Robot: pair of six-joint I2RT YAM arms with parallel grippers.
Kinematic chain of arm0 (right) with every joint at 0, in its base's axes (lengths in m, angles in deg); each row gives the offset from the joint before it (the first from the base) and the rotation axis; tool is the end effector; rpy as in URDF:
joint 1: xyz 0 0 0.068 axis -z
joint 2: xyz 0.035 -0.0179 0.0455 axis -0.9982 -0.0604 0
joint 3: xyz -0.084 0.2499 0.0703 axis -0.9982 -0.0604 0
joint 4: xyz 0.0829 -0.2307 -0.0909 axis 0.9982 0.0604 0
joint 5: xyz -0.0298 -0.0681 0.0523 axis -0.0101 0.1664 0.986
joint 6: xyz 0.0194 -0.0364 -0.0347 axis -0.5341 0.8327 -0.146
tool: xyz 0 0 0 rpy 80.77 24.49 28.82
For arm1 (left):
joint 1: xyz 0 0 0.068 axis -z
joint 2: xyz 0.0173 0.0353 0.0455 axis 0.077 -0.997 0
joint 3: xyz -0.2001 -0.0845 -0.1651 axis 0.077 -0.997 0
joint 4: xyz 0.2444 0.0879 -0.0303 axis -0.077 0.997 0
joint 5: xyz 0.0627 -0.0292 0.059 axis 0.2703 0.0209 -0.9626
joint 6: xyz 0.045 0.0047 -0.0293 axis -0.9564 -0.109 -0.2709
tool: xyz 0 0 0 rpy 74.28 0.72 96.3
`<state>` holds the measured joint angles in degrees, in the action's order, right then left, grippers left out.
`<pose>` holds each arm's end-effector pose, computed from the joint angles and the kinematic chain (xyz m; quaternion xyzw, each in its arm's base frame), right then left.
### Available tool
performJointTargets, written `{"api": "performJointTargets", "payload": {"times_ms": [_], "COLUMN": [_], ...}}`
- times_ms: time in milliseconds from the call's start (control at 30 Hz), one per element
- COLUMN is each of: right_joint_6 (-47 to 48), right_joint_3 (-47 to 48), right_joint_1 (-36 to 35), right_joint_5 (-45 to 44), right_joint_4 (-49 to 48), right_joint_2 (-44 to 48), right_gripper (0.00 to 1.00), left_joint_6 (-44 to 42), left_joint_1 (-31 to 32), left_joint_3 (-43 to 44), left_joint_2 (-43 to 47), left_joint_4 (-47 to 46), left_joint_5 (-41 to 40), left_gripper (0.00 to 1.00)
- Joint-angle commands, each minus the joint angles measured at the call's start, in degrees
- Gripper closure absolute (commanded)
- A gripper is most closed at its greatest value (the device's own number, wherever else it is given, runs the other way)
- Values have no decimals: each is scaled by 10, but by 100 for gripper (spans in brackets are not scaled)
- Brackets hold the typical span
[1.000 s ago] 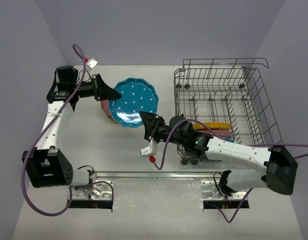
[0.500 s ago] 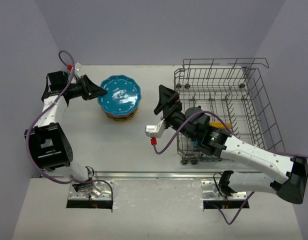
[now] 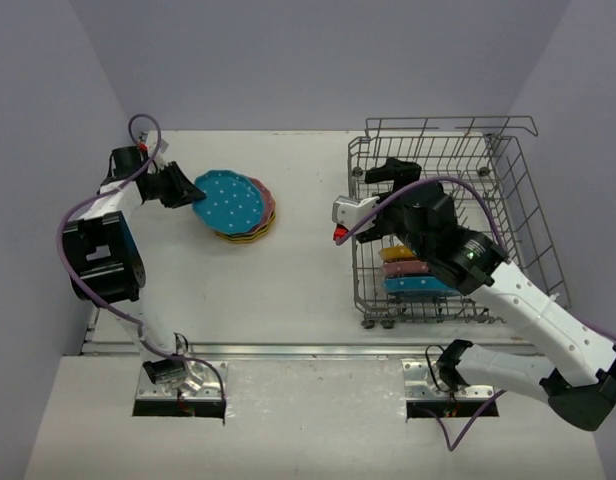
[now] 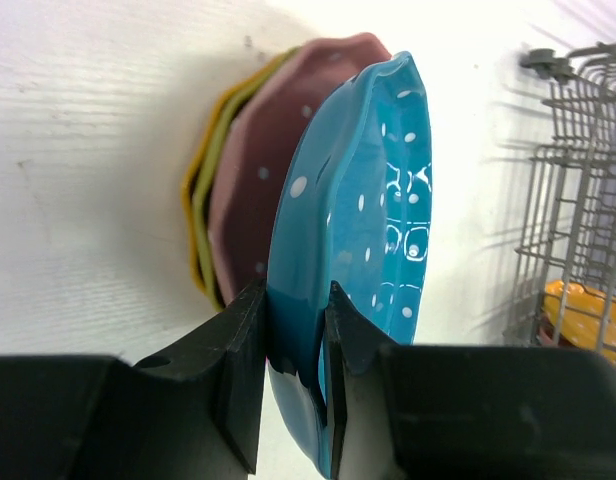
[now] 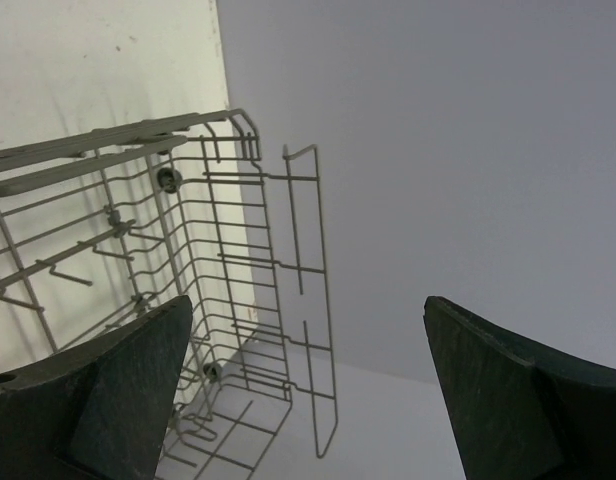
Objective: Unload the plates from the dish rack
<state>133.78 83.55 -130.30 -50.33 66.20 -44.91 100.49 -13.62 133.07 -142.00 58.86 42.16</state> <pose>0.1764 0.1509 0.3859 -0.5769 0.5574 -0.2492 0.5426 0.3738 0.0974 0.2218 -0.1121 0.8882 -0.3043 0.3255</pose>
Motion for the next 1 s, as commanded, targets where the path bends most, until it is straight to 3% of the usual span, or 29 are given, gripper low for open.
{"api": "performJointTargets", "payload": {"times_ms": [0, 100, 333, 467, 733, 833, 967], "right_joint_6": [-62, -83, -168, -178, -134, -100, -37], "right_joint_3": [7, 23, 159, 214, 336, 408, 361], "right_joint_1": [6, 14, 96, 143, 247, 282, 310], "right_joint_5": [-8, -2, 95, 161, 310, 353, 354], "right_joint_4": [36, 60, 277, 381, 561, 642, 648], "right_joint_2": [15, 8, -63, -99, -191, -241, -231], "right_gripper": [1, 1, 1, 5, 26, 33, 39], "left_joint_6": [12, 3, -30, -56, -99, -137, -167], "left_joint_1": [16, 31, 50, 51, 58, 71, 112], "left_joint_3": [50, 51, 50, 43, 14, 3, -18], "left_joint_2": [-6, -14, 15, 55, 184, 239, 298], "left_joint_4": [-46, -46, -39, -41, -65, -69, -49], "left_joint_5": [17, -2, -101, -176, -319, -313, -297], "left_gripper": [100, 98, 56, 42, 31, 30, 18]}}
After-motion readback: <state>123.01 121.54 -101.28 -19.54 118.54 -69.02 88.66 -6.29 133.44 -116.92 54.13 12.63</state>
